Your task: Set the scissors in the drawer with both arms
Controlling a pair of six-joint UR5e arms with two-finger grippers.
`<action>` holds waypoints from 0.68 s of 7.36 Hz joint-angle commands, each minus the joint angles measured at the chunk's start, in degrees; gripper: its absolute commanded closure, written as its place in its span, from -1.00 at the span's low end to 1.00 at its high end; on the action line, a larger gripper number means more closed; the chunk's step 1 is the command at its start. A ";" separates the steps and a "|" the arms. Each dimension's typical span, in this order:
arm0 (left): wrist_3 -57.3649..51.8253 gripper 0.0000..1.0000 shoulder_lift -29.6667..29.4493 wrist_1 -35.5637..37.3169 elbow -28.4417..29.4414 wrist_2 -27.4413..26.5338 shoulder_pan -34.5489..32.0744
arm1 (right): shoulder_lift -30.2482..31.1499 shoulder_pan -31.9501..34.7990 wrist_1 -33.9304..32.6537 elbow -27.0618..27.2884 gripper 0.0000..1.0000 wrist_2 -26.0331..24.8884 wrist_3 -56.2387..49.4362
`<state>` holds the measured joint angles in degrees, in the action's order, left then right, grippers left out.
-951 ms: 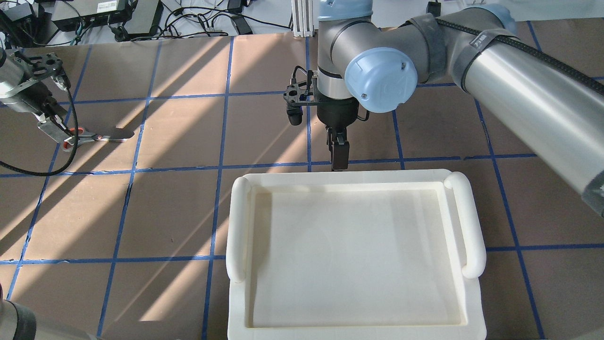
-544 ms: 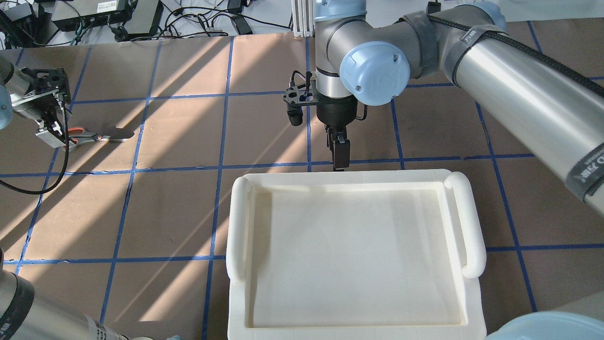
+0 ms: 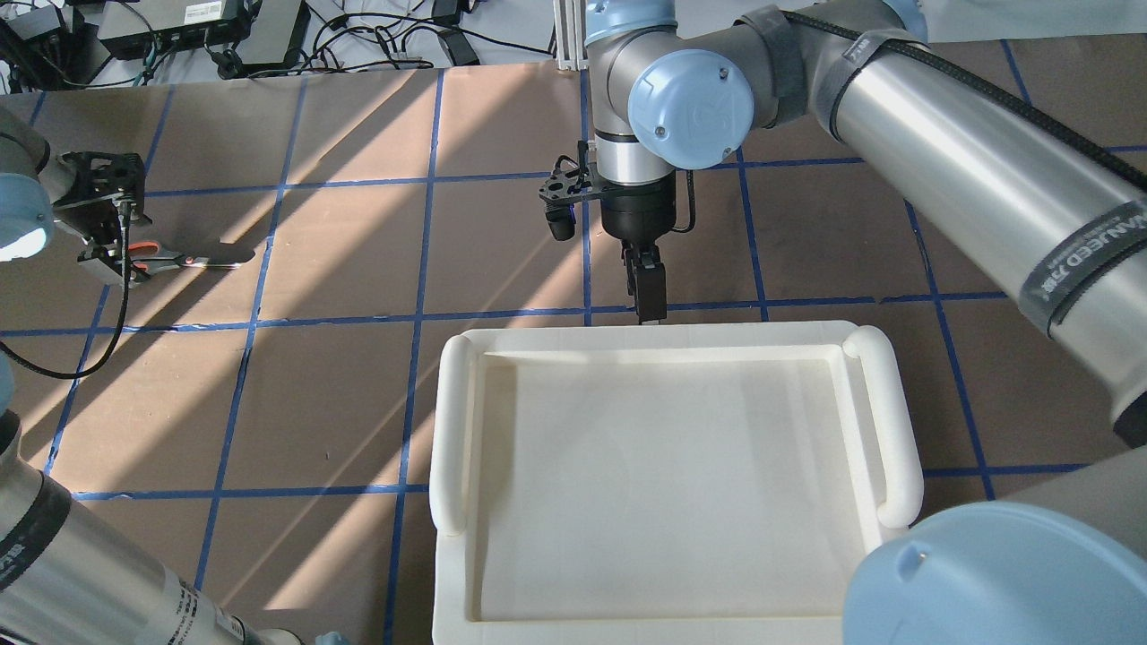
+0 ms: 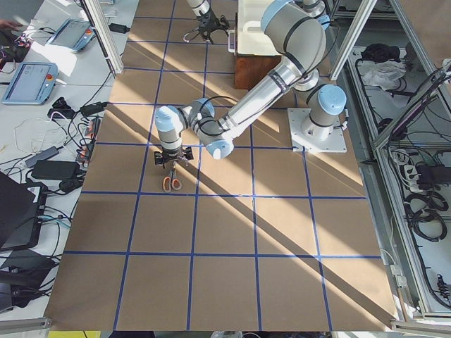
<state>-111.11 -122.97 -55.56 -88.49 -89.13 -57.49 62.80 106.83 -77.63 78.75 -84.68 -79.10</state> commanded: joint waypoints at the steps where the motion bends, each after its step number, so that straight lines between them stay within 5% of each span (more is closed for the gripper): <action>1: -1.31 -0.97 -2.52 0.19 1.83 0.19 0.10 | -0.05 0.40 -0.59 2.01 -0.92 0.57 0.09; 5: -4.81 -0.81 -5.08 1.42 2.01 2.74 0.10 | 0.04 0.57 -1.12 2.81 -0.87 1.97 0.79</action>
<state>-114.54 -127.52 -54.22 -86.56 -86.57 -57.39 62.79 107.34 -78.72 81.48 -83.52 -78.74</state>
